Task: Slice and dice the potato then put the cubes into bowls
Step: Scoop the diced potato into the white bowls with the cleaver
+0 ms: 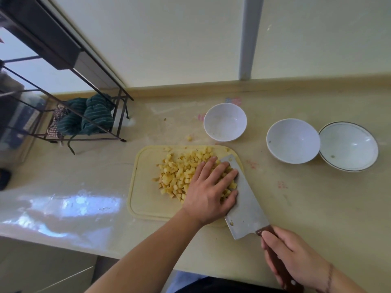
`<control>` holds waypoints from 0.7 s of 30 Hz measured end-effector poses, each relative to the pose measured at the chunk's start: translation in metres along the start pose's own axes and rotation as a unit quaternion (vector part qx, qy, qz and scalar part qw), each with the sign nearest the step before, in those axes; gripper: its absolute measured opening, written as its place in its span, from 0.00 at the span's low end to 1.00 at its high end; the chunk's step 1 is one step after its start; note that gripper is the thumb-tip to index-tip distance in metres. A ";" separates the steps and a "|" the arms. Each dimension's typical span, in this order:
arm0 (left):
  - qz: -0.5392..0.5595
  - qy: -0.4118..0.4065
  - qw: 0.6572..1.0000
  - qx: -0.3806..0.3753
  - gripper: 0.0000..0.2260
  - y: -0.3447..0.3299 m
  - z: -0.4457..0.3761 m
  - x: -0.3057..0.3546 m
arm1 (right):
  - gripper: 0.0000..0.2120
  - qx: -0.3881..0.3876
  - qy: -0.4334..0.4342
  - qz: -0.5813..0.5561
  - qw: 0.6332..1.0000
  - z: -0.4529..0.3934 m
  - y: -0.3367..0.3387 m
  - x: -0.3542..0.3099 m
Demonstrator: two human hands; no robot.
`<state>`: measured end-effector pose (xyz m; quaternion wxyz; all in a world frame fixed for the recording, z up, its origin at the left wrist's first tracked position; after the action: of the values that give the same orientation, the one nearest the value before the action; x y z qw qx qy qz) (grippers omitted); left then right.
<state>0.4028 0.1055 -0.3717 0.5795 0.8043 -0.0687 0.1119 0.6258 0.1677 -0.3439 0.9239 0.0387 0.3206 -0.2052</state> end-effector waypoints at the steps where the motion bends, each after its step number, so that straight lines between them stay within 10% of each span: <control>1: 0.002 -0.001 1.000 -0.001 0.21 0.000 0.000 0.000 | 0.23 -0.001 0.001 0.001 1.000 0.000 0.000 0.001; 21: 0.069 -0.061 0.993 0.069 0.16 -0.003 0.002 -0.012 | 0.20 -0.009 -0.002 0.000 1.000 0.002 -0.012 0.000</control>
<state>0.3921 0.1042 -0.3785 0.5081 0.8412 -0.1512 0.1065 0.6222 0.1569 -0.3413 0.9248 0.0295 0.3206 -0.2026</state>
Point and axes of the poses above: each hand's wrist, its own z-axis away from the middle knuckle, its own y-axis out of the back of the hand, x = y × z, the point moved 2 cm from there along -z, towards the middle knuckle, and after that the axes turned 8 degrees about -y, right-handed, at the moved point
